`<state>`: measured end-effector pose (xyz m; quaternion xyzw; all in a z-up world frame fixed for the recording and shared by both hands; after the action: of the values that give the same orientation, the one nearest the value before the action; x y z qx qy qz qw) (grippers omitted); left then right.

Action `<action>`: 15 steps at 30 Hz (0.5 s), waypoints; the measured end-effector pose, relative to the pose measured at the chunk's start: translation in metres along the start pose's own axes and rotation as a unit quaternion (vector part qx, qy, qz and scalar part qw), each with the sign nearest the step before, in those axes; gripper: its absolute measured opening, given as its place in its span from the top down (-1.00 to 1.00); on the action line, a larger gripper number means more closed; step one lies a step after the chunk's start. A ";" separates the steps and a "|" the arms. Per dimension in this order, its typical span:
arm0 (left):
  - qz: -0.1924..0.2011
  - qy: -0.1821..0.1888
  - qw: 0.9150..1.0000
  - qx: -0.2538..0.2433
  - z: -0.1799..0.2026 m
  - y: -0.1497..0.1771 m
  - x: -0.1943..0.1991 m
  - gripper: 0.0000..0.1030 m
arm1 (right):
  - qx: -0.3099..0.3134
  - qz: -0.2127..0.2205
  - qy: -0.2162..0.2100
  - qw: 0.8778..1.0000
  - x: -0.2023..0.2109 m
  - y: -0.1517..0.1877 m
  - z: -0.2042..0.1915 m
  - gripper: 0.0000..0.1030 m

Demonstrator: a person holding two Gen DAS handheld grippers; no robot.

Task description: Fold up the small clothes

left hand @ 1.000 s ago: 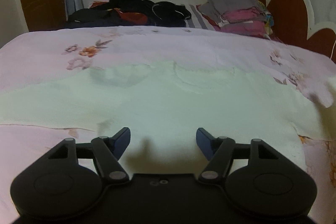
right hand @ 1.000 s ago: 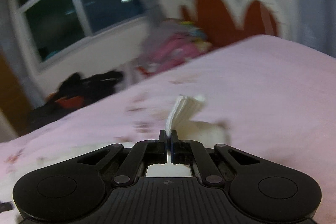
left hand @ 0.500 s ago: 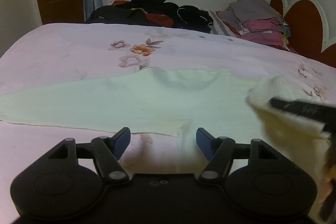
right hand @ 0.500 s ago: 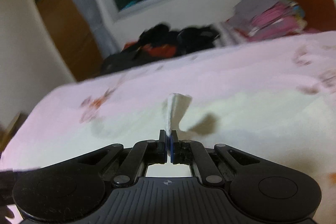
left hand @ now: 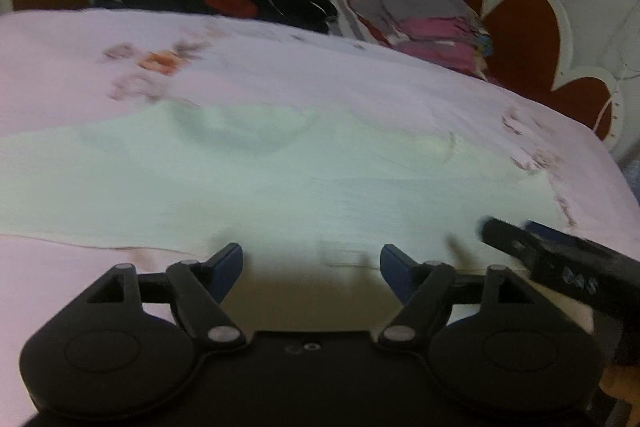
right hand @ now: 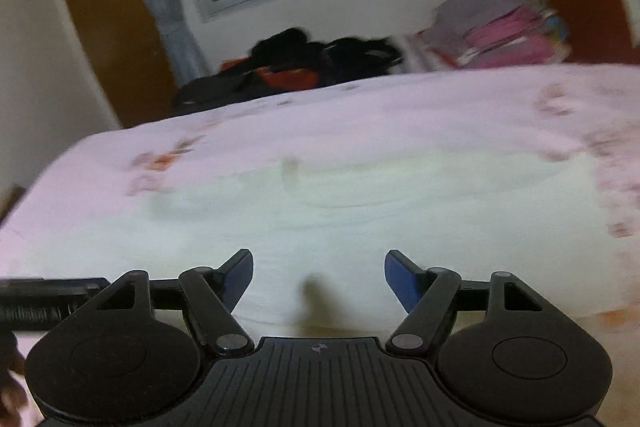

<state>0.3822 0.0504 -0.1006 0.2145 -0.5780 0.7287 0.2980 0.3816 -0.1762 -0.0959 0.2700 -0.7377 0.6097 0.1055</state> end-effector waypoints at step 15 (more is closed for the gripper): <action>0.000 0.028 0.999 0.039 0.009 0.009 -0.049 0.83 | -0.038 -0.013 0.132 0.990 0.044 0.034 0.113 -0.39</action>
<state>0.4113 0.0316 -0.1375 0.2057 -0.5411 0.7561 0.3054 0.3468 -0.2928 -0.1298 0.1921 -0.7366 0.6098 0.2204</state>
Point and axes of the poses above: each gripper's, at about its wrist camera, not at the fingertips, and x roughly against the way its jaws point, z to its right, y to its underside, the point moved 1 cm from there along -x, roughly the way its jaws point, and after that the axes turned 10 degrees about z, right-handed, at the moved point
